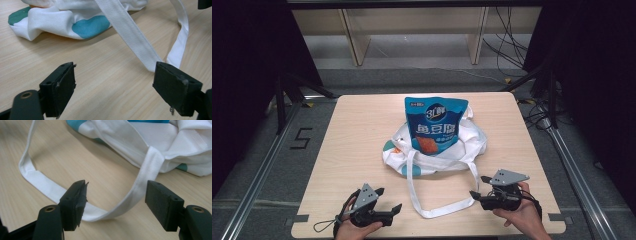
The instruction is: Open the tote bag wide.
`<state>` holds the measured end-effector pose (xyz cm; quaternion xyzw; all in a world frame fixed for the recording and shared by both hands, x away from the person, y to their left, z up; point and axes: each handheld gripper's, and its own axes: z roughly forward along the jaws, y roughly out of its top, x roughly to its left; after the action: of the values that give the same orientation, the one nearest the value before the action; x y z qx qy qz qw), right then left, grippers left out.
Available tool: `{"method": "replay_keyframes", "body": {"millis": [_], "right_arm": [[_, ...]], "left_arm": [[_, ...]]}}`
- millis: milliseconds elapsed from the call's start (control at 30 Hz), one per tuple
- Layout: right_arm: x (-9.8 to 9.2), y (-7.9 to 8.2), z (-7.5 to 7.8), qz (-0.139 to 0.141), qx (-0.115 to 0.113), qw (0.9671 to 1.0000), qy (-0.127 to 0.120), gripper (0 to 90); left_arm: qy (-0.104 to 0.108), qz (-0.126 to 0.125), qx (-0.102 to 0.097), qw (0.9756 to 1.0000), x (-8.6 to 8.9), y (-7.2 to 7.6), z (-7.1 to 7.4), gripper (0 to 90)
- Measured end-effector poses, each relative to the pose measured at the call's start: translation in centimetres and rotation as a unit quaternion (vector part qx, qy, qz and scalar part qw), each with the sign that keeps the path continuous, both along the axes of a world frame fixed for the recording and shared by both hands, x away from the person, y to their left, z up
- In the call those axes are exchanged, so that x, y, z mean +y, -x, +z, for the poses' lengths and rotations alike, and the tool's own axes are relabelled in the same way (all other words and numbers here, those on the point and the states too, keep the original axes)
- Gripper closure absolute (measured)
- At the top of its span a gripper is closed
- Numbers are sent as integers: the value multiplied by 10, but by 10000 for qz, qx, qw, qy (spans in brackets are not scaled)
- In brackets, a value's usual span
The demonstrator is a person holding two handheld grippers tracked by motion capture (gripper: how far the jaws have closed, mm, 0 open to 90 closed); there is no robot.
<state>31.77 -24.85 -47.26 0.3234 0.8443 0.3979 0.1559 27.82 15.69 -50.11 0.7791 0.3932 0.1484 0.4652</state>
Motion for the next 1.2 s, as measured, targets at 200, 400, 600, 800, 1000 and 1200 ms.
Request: {"method": "replay_keyframes", "body": {"millis": [200, 400, 600, 800, 1000, 1200], "right_arm": [[-3, 14, -2, -66, 57, 9999, -60, 297], [-4, 27, -5, 14, 136, 9999, 24, 282], [-3, 33, -10, 109, 218, 9996, 173, 280], [-3, 33, -15, 201, 338, 9988, 296, 281], [-4, 33, -15, 169, 299, 9991, 258, 281], [-5, 33, -14, 85, 350, 9990, 257, 281]], "left_arm": [[-19, -234, -6, 9997, -7, 8, -1, 153], [-172, -485, 47, 9987, -16, 19, -2, 154], [-403, -611, -130, 9972, -19, 22, -1, 154], [-284, -462, -54, 9985, -21, 23, -1, 155], [-412, -546, -134, 9976, -19, 21, -1, 155], [-453, -534, -137, 9975, -19, 20, -1, 155]]}}
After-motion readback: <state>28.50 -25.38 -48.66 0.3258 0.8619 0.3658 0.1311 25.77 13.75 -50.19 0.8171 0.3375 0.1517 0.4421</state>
